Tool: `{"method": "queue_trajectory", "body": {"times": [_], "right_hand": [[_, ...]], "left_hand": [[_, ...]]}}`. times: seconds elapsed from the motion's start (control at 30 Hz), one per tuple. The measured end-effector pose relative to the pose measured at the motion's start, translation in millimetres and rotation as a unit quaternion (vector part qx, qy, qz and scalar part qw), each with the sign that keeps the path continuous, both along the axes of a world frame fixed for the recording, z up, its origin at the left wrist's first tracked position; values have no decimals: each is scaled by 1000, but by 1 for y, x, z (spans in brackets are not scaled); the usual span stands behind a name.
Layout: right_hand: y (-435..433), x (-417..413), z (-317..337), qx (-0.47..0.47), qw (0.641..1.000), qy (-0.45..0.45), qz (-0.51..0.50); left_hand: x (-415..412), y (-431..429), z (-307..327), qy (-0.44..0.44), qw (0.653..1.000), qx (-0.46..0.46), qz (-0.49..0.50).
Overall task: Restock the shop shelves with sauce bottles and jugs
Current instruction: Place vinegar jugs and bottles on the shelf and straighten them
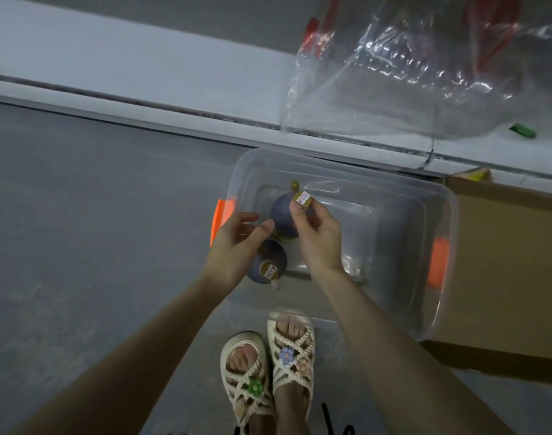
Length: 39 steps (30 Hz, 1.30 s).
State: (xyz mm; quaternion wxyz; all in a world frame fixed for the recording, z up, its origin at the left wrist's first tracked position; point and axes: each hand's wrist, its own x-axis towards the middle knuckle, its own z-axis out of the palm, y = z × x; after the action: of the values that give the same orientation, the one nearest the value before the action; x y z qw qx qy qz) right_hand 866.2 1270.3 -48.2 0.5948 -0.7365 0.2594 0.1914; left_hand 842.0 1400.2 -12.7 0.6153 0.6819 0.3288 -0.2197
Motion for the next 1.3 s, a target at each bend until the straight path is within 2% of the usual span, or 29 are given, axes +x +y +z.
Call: {"method": "queue_trajectory", "body": {"times": [0.17, 0.33, 0.53, 0.67, 0.83, 1.03, 1.17, 1.3], "right_hand": [[-22, -9, 48, -13, 999, -42, 5], [-48, -3, 140, -8, 997, -80, 17], [-81, 18, 288, -14, 991, -131, 28], [-101, 33, 423, -27, 978, -198, 57], [-136, 33, 631, -50, 948, -307, 67], [-181, 0, 872, -93, 882, -459, 59], [-215, -40, 987, -132, 839, -527, 32], [-253, -89, 1061, -155, 796, -585, 23]], "left_hand": [[-3, -2, 39, 0, 1000, 0, -12], [-4, -14, 107, -11, 999, 4, -44], [12, -36, 231, -60, 991, -9, -123], [33, -55, 347, -115, 977, -52, -171], [54, -84, 530, -234, 923, -49, -302], [56, -142, 752, -386, 842, -96, -364], [38, -185, 862, -482, 790, -89, -368], [9, -236, 939, -555, 744, -95, -360]]}}
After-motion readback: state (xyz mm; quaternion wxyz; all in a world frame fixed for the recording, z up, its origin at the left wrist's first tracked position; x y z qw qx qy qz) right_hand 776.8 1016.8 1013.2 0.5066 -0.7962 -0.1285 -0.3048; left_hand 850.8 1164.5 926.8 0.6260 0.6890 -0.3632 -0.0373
